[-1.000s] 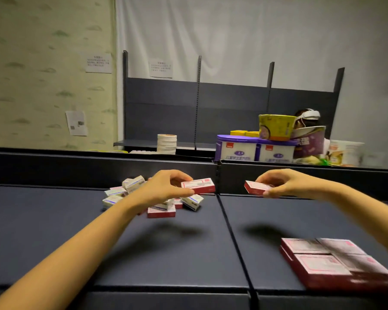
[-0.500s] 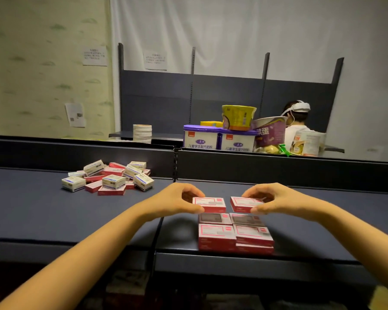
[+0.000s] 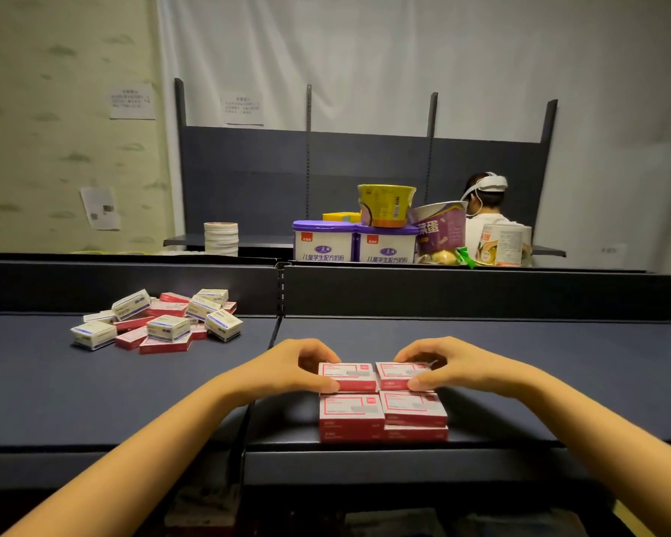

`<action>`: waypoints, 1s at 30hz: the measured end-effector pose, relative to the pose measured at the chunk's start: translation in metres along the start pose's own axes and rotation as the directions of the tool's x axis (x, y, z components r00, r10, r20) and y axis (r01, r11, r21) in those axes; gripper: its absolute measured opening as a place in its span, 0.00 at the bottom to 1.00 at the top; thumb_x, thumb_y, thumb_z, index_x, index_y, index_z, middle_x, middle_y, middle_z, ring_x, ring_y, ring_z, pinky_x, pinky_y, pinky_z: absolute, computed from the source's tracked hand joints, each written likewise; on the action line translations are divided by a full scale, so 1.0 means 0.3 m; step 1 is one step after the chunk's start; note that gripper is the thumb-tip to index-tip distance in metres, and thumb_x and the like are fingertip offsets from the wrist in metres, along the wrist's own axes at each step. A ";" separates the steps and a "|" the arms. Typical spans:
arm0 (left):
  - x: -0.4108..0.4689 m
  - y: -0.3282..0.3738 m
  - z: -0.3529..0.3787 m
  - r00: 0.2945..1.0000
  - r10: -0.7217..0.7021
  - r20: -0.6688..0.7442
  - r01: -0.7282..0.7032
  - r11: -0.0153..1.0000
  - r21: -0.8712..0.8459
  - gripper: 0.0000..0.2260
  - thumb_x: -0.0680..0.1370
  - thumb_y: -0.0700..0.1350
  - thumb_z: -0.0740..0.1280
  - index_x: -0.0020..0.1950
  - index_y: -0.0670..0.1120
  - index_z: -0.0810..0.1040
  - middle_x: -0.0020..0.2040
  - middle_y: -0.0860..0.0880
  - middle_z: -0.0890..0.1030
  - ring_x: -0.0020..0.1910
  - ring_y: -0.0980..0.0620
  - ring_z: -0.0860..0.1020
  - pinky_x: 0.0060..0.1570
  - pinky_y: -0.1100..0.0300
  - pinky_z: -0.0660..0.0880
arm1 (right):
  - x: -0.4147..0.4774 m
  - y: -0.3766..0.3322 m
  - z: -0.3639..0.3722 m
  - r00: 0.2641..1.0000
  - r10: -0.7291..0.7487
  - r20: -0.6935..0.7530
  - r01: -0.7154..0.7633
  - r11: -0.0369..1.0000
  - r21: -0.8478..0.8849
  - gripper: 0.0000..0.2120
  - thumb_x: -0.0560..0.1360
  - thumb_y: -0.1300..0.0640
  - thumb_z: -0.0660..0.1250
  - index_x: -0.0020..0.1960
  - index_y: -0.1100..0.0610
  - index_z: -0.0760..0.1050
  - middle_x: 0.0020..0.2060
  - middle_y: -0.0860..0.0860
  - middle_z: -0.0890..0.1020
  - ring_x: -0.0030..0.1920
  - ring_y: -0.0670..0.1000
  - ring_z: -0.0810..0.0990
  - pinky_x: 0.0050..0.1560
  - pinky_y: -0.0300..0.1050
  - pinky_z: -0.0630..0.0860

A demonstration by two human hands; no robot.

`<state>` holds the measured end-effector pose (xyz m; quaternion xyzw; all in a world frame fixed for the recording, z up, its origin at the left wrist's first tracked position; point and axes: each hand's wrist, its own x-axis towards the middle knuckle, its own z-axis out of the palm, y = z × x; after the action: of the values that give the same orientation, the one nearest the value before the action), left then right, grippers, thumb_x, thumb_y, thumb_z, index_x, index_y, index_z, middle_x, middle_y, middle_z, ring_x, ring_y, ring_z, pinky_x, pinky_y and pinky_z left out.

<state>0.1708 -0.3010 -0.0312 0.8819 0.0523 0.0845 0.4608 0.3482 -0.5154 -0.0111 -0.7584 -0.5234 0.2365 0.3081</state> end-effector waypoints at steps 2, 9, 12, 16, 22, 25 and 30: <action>0.001 -0.001 -0.001 1.000 -0.003 0.005 0.003 1.000 -0.002 0.12 0.73 0.46 0.71 0.55 0.50 0.76 0.52 0.54 0.81 0.51 0.57 0.81 0.48 0.65 0.78 | 0.003 -0.002 -0.002 1.000 -0.002 0.010 0.002 1.000 -0.007 0.13 0.72 0.49 0.68 0.56 0.45 0.73 0.53 0.44 0.79 0.54 0.47 0.80 0.49 0.37 0.79; 0.003 0.001 0.011 1.000 -0.010 0.007 0.010 1.000 0.017 0.12 0.73 0.47 0.70 0.55 0.52 0.75 0.53 0.54 0.80 0.52 0.54 0.80 0.49 0.64 0.79 | 0.012 0.005 -0.011 0.998 0.015 0.062 -0.011 0.998 -0.064 0.15 0.73 0.50 0.68 0.58 0.46 0.70 0.54 0.44 0.78 0.55 0.47 0.79 0.52 0.39 0.79; 0.002 0.008 0.008 1.000 -0.015 -0.008 0.015 0.998 0.054 0.14 0.73 0.48 0.70 0.57 0.56 0.72 0.54 0.55 0.77 0.53 0.55 0.78 0.49 0.65 0.77 | 0.021 -0.004 -0.014 0.997 0.016 0.072 -0.011 0.998 -0.068 0.19 0.72 0.45 0.68 0.60 0.42 0.66 0.57 0.43 0.74 0.57 0.46 0.76 0.51 0.36 0.76; -0.013 0.023 -0.039 0.995 0.008 -0.095 -0.003 0.998 0.061 0.19 0.73 0.49 0.70 0.62 0.56 0.69 0.55 0.58 0.74 0.56 0.57 0.75 0.54 0.65 0.73 | 0.064 -0.069 -0.024 0.998 -0.070 -0.004 0.070 0.998 -0.011 0.24 0.67 0.41 0.67 0.61 0.39 0.64 0.60 0.41 0.71 0.60 0.43 0.72 0.52 0.34 0.72; -0.092 -0.003 -0.213 0.983 0.009 -0.185 0.011 0.994 0.110 0.24 0.73 0.51 0.70 0.67 0.55 0.66 0.61 0.56 0.73 0.60 0.58 0.71 0.57 0.64 0.69 | 0.218 -0.213 0.029 0.987 -0.161 0.007 0.161 0.986 0.048 0.26 0.66 0.44 0.68 0.62 0.38 0.64 0.62 0.40 0.71 0.64 0.43 0.71 0.60 0.38 0.68; -0.145 -0.042 -0.342 0.977 0.013 -0.212 0.020 0.988 0.154 0.26 0.73 0.51 0.69 0.69 0.54 0.65 0.64 0.55 0.72 0.60 0.57 0.72 0.51 0.69 0.73 | 0.309 -0.313 0.073 0.984 -0.179 0.014 0.178 0.983 0.040 0.27 0.67 0.44 0.69 0.63 0.41 0.65 0.63 0.42 0.71 0.64 0.43 0.71 0.59 0.36 0.71; -0.226 -0.186 -0.596 0.964 0.010 -0.265 0.030 0.989 0.145 0.26 0.71 0.50 0.72 0.67 0.56 0.67 0.64 0.54 0.74 0.60 0.57 0.74 0.56 0.64 0.75 | 0.485 -0.476 0.176 0.986 -0.163 -0.017 0.163 0.987 -0.003 0.25 0.70 0.48 0.67 0.65 0.45 0.63 0.62 0.44 0.71 0.63 0.45 0.71 0.60 0.38 0.69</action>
<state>0.0682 -0.1372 0.0164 0.8942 0.1241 0.1952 0.3833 0.2692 -0.3295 0.0489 -0.7153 -0.5811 0.2035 0.3305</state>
